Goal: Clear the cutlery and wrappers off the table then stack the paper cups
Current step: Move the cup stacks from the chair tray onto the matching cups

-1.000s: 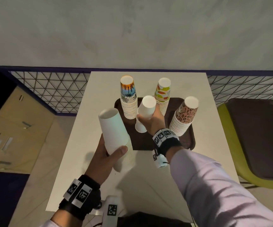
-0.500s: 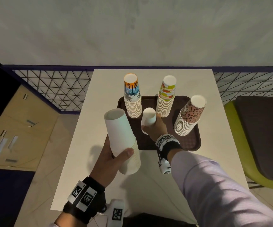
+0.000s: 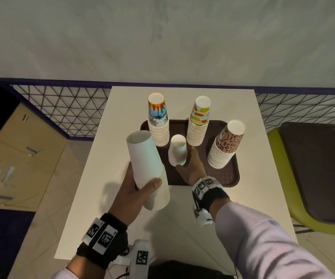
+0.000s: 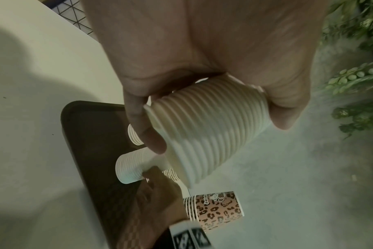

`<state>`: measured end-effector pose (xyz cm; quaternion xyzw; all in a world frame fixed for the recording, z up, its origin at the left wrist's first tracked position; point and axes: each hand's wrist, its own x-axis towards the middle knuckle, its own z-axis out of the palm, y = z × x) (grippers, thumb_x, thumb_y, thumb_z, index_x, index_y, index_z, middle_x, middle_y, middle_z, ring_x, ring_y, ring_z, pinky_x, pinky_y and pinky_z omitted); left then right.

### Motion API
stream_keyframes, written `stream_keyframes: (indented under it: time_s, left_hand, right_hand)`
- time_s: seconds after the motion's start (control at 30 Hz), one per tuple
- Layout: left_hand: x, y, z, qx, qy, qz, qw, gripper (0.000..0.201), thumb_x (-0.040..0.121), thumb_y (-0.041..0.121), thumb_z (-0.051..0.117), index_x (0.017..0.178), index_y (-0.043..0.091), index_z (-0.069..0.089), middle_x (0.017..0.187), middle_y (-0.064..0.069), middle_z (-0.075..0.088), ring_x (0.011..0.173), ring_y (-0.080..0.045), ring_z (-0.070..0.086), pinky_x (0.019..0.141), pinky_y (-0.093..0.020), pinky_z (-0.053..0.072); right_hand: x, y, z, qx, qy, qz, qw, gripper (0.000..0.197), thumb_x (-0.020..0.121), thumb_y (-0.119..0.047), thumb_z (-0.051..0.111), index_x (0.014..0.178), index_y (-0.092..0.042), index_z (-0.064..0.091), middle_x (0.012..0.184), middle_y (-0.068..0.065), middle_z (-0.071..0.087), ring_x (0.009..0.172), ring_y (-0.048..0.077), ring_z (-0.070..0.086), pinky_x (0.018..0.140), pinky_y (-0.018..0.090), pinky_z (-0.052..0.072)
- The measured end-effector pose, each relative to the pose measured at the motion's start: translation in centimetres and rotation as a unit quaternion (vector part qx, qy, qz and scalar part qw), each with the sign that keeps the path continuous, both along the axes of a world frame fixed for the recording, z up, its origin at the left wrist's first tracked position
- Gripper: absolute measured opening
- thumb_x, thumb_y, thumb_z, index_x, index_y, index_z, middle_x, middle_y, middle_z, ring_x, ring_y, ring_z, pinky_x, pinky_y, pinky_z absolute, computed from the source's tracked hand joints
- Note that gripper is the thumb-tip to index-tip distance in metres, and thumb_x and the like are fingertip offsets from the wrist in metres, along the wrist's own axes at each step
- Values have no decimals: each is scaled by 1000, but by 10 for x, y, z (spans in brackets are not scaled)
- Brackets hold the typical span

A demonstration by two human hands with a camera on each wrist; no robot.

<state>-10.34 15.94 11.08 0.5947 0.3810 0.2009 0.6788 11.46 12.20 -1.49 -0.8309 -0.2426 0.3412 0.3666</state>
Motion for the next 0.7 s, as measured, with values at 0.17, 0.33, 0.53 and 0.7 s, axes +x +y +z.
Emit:
stream_keyframes:
  time_s: [0.17, 0.33, 0.53, 0.7]
  left_hand:
    - [5, 0, 2, 22, -2, 2, 1000, 58, 67, 53, 73, 118, 64, 47, 114, 22, 65, 107, 2, 63, 91, -30, 51]
    - [11, 0, 4, 25, -13, -2, 1000, 72, 69, 50, 74, 133, 47, 40, 125, 13, 60, 115, -3, 61, 96, -34, 51]
    - [19, 0, 12, 3, -25, -33, 999, 78, 77, 60, 70, 145, 41, 39, 138, 8, 59, 128, -16, 58, 108, -53, 47]
    - [24, 3, 17, -41, -15, -45, 998, 52, 81, 72, 54, 131, 56, 52, 132, 11, 65, 124, -12, 61, 111, -52, 44]
  right_hand:
    - [-15, -37, 28, 80, -59, -43, 994, 71, 83, -19, 74, 147, -22, 43, 150, -2, 46, 137, 18, 46, 113, 44, 44]
    - [-41, -60, 98, 234, 6, 12, 972, 48, 84, -25, 54, 131, -25, 58, 133, -4, 57, 115, -1, 55, 94, 23, 49]
    - [-66, -61, 142, 289, 192, 117, 930, 37, 105, -37, 46, 142, -32, 47, 134, -11, 63, 130, 8, 56, 107, 29, 47]
    - [-63, -55, 140, 246, 147, 160, 945, 53, 99, -59, 41, 147, -36, 37, 131, -14, 64, 123, 5, 61, 106, 37, 50]
